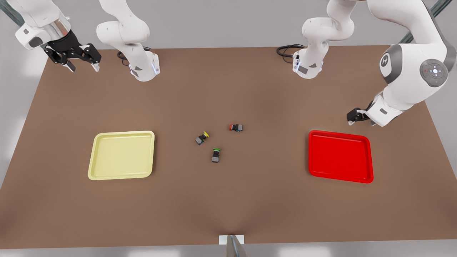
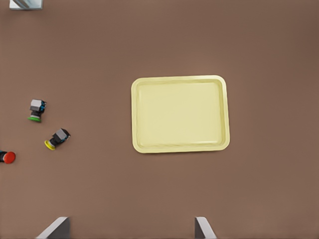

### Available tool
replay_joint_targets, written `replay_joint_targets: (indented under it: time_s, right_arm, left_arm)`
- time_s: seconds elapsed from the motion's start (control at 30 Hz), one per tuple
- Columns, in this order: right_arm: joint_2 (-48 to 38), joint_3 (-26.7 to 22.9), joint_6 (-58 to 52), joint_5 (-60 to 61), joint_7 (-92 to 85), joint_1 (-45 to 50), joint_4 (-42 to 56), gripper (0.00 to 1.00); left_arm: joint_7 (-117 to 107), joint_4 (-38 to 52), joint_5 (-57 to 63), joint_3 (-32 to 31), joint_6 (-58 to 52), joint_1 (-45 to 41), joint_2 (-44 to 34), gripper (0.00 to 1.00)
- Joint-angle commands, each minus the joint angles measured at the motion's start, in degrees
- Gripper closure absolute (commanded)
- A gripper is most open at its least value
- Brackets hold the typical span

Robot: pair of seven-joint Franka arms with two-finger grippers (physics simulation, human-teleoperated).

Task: Place the switches on the corresponding trays according to their colors

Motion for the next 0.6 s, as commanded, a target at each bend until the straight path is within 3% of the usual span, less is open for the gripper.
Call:
replay_joint_targets:
  time_s: [0.0, 0.17, 0.27, 0.3, 0.33, 0.37, 0.4, 0.43, 0.5, 0.53, 0.57]
  right_arm:
    - [0.0, 0.0, 0.0, 0.0, -0.1, 0.0, 0.0, 0.0]
    - [0.1, -0.1, 0.0, 0.1, -0.1, 0.2, 0.2, 0.0]
    - [0.2, 0.2, -0.1, 0.2, -0.3, 0.4, 0.2, 0.0]
    - [0.1, 0.8, -0.3, 0.2, -3.1, 0.6, 0.4, 0.0]
    - [1.2, 1.8, -1.1, 0.4, -20.5, 0.6, 1.5, 0.0]
    - [6.2, 4.9, -1.2, 5.0, -46.1, 1.3, 3.6, 0.0]
    - [15.8, 13.8, -2.2, 4.7, -55.4, 1.5, 13.0, 0.0]
    - [21.0, 19.7, -1.4, 4.8, -54.9, 1.6, 16.3, 0.0]
    - [32.3, 26.1, 6.5, 4.8, -57.4, 1.7, 16.6, 0.0]
    - [36.4, 28.0, 14.3, 3.6, -61.4, 1.8, 15.5, 0.0]
    - [40.7, 27.9, 15.6, 2.0, -61.3, 3.3, 15.5, 0.0]
  left_arm:
    - [0.0, 0.0, 0.2, -0.1, 0.0, -0.5, 0.0, 0.0]
    - [-0.6, 4.7, -0.4, -0.3, 0.1, -1.1, 3.1, 0.0]
    - [0.6, 4.0, 0.6, -6.2, 0.4, -2.4, 6.5, 0.0]
    - [0.1, 3.1, -0.4, -7.5, 0.5, -2.5, 7.4, 0.0]
    - [-1.1, 2.6, -0.2, -9.3, 1.0, -2.5, 8.0, 0.0]
    - [-6.4, 1.5, 0.1, -11.0, 1.7, -2.7, 8.3, 0.0]
    - [-7.0, 0.4, 0.1, -13.9, 2.4, -3.1, 8.6, 0.0]
    - [-7.0, 0.0, 0.2, -16.1, 3.9, -3.2, 9.0, 0.0]
    - [-6.3, -0.6, 2.0, -21.3, 7.4, -4.7, 12.2, 0.0]
    - [-4.1, -0.4, 2.6, -22.0, 10.5, -7.5, 15.5, 0.0]
    - [-0.7, -0.4, 2.6, -22.1, 12.2, -9.0, 16.9, 0.0]
